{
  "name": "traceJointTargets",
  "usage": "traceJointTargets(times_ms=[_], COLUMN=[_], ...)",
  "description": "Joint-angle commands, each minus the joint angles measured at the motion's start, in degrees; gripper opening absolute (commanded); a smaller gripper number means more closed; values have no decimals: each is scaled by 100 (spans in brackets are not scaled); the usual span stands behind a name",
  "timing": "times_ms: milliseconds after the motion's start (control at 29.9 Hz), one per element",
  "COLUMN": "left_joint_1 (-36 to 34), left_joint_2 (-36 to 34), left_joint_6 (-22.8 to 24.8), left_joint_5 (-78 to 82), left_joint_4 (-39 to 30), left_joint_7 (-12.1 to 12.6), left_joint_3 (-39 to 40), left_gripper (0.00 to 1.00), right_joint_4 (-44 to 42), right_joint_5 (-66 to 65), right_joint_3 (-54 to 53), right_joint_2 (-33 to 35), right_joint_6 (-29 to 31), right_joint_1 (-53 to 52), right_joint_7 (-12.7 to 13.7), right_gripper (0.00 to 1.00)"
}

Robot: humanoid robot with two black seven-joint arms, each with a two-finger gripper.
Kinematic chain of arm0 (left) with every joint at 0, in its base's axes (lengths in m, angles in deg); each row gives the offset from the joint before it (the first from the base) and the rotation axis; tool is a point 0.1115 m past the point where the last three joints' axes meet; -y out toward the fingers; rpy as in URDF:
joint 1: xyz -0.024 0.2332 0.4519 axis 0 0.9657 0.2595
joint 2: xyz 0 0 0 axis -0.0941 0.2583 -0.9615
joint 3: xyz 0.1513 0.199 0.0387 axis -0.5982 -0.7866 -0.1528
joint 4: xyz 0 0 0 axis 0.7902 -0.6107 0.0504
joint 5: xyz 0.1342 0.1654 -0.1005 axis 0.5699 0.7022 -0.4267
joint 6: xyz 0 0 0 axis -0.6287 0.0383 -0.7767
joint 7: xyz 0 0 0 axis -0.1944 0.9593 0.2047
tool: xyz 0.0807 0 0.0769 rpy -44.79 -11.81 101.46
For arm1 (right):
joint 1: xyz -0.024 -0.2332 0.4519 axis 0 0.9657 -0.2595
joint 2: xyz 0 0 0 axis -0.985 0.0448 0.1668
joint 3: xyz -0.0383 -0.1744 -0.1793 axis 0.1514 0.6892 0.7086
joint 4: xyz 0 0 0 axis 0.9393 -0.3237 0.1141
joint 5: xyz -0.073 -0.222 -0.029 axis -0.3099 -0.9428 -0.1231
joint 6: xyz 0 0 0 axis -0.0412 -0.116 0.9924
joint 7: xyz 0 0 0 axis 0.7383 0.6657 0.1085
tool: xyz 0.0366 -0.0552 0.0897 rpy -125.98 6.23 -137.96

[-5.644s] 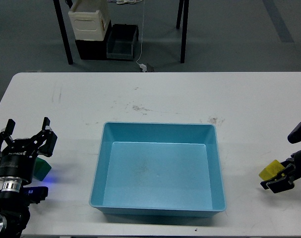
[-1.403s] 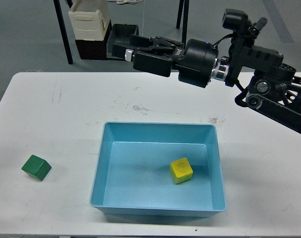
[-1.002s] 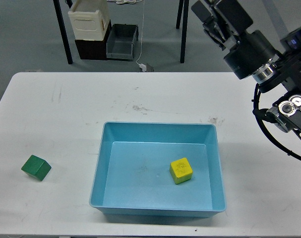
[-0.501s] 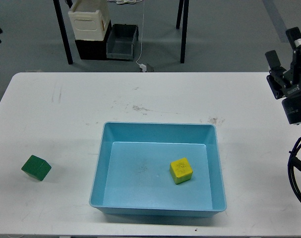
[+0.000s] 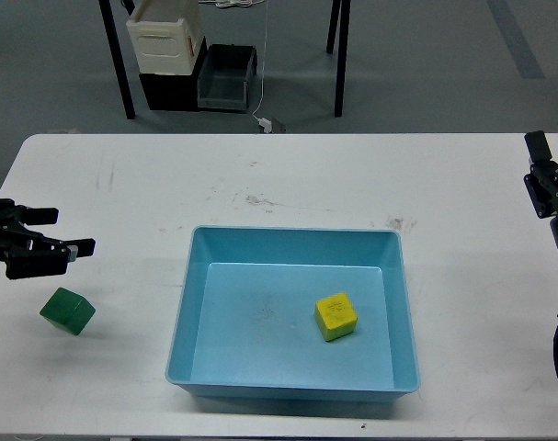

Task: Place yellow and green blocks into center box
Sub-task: 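Lower the left gripper onto the green cube and close it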

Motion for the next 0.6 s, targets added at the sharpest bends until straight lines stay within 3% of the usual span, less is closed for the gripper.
traceJointTargets(times_ms=[0, 267, 568], left_joint_1=[-110, -145, -540], left_joint_2=[10, 45, 414], left_joint_6=[0, 0, 0], left_joint_5=[479, 1209, 1238], left_joint_4=[93, 269, 937], left_joint_7=[1, 1, 1], left_joint_3=[-415, -872, -1268], left_gripper=[99, 99, 100], right_joint_4=[-1, -1, -1], right_joint_5=[-5, 4, 4], right_joint_3=[0, 0, 18], right_joint_2=[-17, -35, -43], right_joint_6=[-1, -1, -1], right_joint_1=[62, 124, 203], right_joint_7=[0, -17, -17], right_gripper=[97, 97, 97])
